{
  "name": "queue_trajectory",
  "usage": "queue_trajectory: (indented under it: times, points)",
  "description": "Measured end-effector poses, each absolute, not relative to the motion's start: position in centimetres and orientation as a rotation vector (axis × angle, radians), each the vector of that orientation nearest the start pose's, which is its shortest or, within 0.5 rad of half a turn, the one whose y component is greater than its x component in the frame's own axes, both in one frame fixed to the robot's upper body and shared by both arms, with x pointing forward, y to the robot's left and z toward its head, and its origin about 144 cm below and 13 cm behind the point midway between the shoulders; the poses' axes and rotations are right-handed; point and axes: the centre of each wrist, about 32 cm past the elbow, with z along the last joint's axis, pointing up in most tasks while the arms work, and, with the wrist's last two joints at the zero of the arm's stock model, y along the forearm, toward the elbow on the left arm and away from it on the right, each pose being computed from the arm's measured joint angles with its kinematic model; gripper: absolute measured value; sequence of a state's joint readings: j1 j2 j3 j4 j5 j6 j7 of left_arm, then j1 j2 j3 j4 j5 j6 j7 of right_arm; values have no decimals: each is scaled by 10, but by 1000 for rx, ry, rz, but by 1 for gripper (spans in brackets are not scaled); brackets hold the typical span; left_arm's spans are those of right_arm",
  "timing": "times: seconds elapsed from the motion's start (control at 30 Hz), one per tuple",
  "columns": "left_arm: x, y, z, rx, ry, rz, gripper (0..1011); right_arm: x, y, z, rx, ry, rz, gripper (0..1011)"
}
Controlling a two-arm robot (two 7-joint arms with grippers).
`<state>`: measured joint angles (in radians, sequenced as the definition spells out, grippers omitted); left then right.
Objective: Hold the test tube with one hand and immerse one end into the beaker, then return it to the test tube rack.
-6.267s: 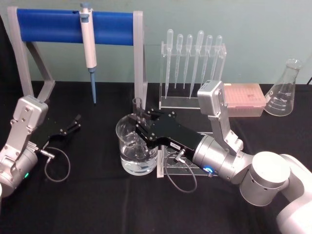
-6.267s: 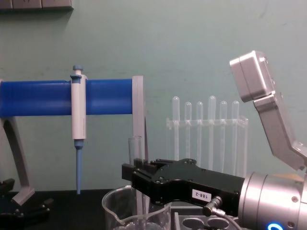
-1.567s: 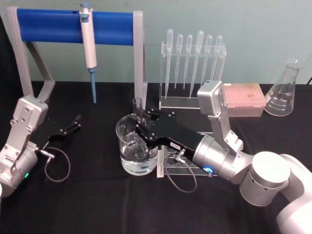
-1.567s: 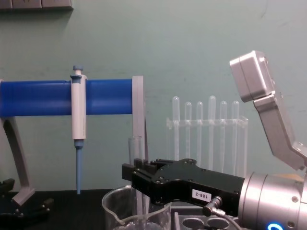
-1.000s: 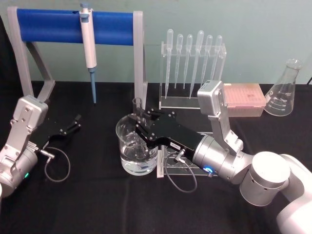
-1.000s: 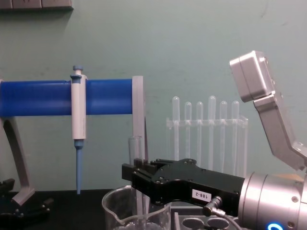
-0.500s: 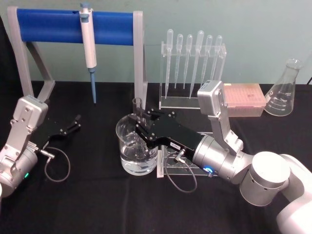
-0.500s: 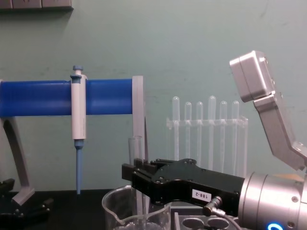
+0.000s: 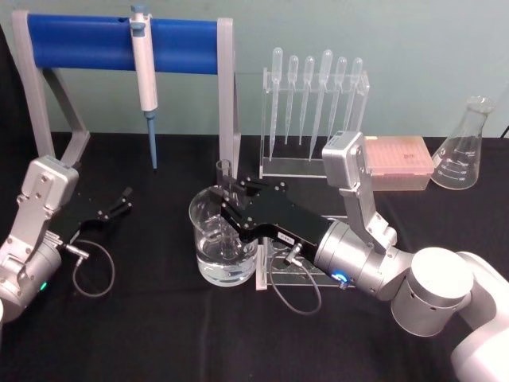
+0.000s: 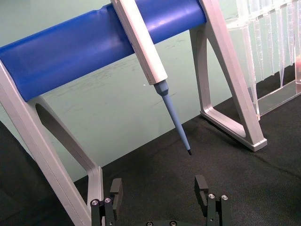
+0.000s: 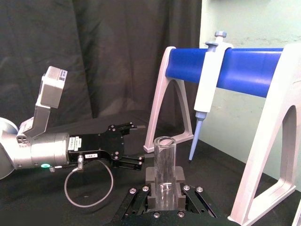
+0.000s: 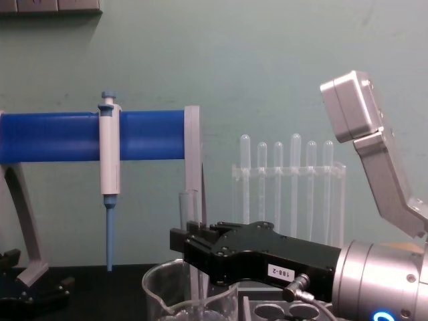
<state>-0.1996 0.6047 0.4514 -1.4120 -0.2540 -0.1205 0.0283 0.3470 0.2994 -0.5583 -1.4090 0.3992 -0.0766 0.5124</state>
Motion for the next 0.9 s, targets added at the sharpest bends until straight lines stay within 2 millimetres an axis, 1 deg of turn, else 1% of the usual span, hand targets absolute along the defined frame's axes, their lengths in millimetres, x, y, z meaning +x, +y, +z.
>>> queue_trajectory:
  times: [0.9]
  points:
    - [489, 310, 1140, 304, -285, 1248, 1000, 519, -167, 1173, 29, -73, -588, 226]
